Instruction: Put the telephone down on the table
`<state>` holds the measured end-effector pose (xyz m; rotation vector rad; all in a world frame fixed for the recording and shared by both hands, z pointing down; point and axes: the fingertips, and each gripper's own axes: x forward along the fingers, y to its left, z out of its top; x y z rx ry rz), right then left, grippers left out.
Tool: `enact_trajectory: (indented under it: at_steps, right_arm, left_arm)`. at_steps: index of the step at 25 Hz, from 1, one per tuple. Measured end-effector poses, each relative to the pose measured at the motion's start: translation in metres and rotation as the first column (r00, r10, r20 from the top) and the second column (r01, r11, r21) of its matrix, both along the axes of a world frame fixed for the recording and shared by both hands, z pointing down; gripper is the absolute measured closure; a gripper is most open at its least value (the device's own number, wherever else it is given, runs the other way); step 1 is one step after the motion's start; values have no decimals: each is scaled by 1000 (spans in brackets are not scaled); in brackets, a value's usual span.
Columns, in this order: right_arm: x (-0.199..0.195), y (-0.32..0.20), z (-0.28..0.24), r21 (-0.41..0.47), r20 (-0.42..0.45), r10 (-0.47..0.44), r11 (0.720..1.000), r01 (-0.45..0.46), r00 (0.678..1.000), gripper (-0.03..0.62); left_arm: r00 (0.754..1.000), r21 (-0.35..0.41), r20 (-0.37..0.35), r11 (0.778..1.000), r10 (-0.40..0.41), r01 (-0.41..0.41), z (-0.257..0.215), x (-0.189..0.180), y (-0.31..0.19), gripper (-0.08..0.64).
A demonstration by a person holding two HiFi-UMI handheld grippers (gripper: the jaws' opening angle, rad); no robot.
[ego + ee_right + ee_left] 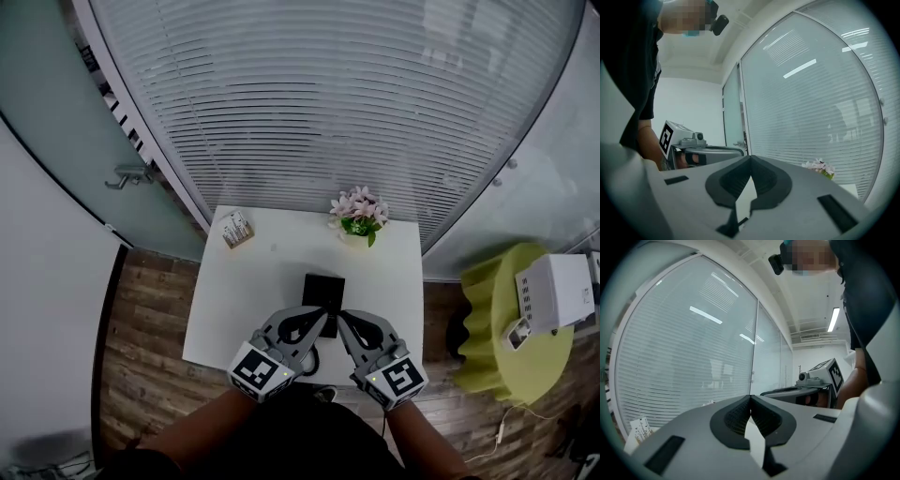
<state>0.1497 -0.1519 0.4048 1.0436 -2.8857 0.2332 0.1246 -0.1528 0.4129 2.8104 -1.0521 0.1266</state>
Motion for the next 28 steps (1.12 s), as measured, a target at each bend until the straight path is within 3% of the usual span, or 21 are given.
enact_trajectory:
  at_steps: [28]
  right_arm:
    - [6,15,0,-6,5,-26,1000,26,1000,569]
  left_arm:
    - [999,7,32,1000,-15,15,-1,10,17,549]
